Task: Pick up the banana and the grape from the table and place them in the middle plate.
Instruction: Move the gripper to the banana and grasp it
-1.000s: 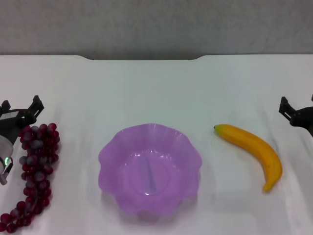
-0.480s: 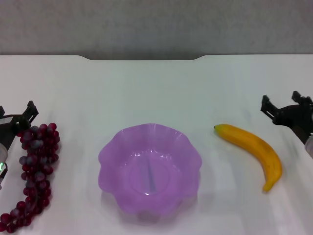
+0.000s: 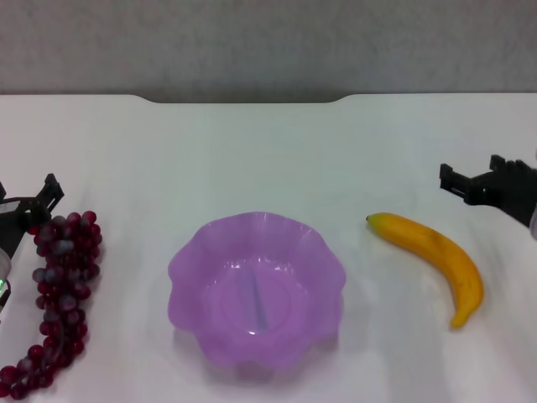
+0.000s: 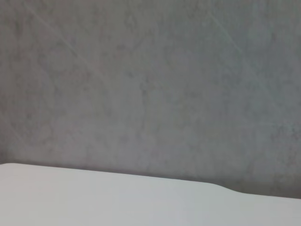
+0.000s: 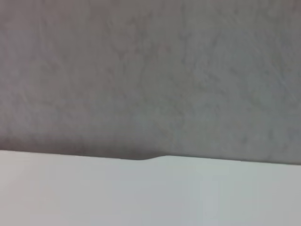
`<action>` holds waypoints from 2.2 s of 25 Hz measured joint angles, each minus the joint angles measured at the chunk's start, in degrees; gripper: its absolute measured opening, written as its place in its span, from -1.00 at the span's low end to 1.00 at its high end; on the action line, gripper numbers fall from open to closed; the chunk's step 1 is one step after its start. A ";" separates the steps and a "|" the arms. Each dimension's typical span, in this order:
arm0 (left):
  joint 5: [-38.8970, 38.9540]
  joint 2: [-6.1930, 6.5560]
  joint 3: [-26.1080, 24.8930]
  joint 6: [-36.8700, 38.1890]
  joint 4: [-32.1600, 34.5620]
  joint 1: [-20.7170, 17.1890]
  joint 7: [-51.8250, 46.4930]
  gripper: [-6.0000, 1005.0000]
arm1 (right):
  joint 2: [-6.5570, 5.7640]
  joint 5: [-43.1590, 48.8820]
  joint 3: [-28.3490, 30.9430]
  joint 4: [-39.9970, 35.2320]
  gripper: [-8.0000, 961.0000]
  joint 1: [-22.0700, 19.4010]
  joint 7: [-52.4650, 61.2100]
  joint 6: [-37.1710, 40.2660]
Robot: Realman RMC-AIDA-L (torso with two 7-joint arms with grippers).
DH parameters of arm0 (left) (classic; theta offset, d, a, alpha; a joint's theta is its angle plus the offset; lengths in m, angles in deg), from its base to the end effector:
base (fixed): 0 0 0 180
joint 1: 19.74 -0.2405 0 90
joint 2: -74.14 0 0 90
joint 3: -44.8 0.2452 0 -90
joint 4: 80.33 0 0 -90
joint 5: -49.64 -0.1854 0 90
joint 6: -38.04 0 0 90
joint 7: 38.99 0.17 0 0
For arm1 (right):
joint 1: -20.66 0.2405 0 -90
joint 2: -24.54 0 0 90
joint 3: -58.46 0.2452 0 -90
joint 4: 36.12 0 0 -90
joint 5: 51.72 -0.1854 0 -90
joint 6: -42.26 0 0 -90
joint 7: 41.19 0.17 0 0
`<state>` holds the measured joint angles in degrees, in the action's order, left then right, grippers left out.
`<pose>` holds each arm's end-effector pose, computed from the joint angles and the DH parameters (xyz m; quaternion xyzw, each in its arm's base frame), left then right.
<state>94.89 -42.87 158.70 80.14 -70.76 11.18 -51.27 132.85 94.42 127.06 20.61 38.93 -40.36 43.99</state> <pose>-0.3418 0.3825 0.0144 -0.6391 -0.3901 -0.2242 0.6238 0.2740 0.3851 0.0022 -0.7737 0.3520 0.1418 0.5073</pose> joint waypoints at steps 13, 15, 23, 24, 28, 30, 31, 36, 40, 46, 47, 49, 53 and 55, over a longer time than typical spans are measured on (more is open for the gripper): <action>0.00 0.07 0.00 -0.07 0.17 0.26 -0.06 0.75 | 6.34 7.11 20.80 13.33 0.83 4.68 -14.72 -42.08; 0.00 0.07 0.00 -0.09 0.16 0.27 -0.07 0.75 | 6.28 6.88 22.60 12.80 0.83 6.21 -15.50 -45.69; 0.02 0.04 0.01 -0.10 0.19 0.16 -0.10 0.75 | 6.25 2.77 29.82 9.54 0.83 11.03 -22.75 -56.42; 0.02 0.03 0.01 -0.10 0.18 0.16 -0.10 0.75 | 6.25 2.63 31.17 8.52 0.83 11.78 -23.81 -57.52; 0.02 0.02 0.00 -0.10 0.32 0.14 -0.02 0.75 | 6.26 2.49 36.73 3.30 0.83 14.92 -27.98 -60.67; 0.02 0.02 0.01 -0.09 0.35 0.12 0.02 0.75 | 6.27 2.62 37.81 0.92 0.83 16.15 -28.81 -61.08; 0.02 0.02 0.00 -0.09 0.36 0.10 0.01 0.75 | 6.26 2.75 38.02 0.18 0.83 16.50 -28.94 -61.08; 0.03 0.03 0.00 -0.09 0.24 0.10 0.02 0.75 | 6.18 3.02 39.97 -4.43 0.83 18.53 -31.24 -61.10; 0.02 0.03 0.00 -0.09 0.40 0.14 -0.04 0.75 | 6.18 3.37 40.06 -7.80 0.83 19.91 -32.04 -60.96; 0.03 0.03 0.00 -0.09 0.35 0.29 -0.06 0.75 | 6.15 6.14 41.64 -9.72 0.83 20.87 -32.04 -60.89; 0.03 0.03 0.00 -0.09 0.40 0.29 -0.06 0.75 | 6.15 6.16 41.68 -9.76 0.83 20.87 -32.04 -60.95; 0.02 0.02 0.00 -0.09 0.37 0.29 -0.05 0.75 | 6.13 6.17 41.64 -9.79 0.83 20.83 -32.04 -61.00; 0.00 -0.03 0.00 -0.09 0.45 0.29 -0.02 0.75 | 6.13 6.23 41.35 -10.75 0.83 20.86 -32.41 -60.56; 0.00 -0.04 0.00 -0.09 0.47 0.25 -0.07 0.75 | 6.13 6.25 41.35 -12.57 0.83 21.27 -33.06 -59.71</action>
<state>94.90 -42.91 158.71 80.05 -70.29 11.43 -51.34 138.98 100.68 168.41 8.04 60.20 -73.42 -15.72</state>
